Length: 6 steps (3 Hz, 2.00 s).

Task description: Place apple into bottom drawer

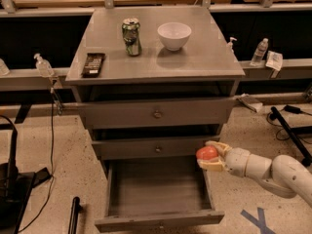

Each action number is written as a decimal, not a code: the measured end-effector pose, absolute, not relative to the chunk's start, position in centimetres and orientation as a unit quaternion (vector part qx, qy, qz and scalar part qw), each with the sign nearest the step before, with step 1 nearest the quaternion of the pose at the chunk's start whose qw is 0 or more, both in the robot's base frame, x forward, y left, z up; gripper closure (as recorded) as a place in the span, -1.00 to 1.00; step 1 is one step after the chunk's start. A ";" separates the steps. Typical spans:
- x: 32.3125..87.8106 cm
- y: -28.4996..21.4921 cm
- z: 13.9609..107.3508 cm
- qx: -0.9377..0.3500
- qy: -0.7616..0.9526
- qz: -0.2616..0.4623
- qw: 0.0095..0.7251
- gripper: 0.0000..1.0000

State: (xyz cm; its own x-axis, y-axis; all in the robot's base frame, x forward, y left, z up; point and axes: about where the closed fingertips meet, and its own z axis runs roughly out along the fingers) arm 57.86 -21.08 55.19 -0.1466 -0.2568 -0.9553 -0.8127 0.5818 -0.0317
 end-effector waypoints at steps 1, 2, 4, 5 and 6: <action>57.3 -21.0 46.4 -0.394 0.729 0.301 0.472 1.00; 56.1 -21.4 37.5 -0.396 0.746 0.335 0.418 1.00; 54.3 -20.3 28.4 -0.396 0.759 0.362 0.369 1.00; 54.3 -20.3 28.4 -0.396 0.759 0.362 0.369 1.00; 56.0 -17.7 27.5 -0.418 0.751 0.352 0.370 1.00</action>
Offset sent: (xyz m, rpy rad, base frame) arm -0.0347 -0.0148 -0.2813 -0.0276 0.3976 0.2003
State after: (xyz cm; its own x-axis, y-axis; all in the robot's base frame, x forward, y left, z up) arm 56.01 -17.74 27.50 -0.3772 -0.3676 -0.8500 -0.8884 0.4028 0.2201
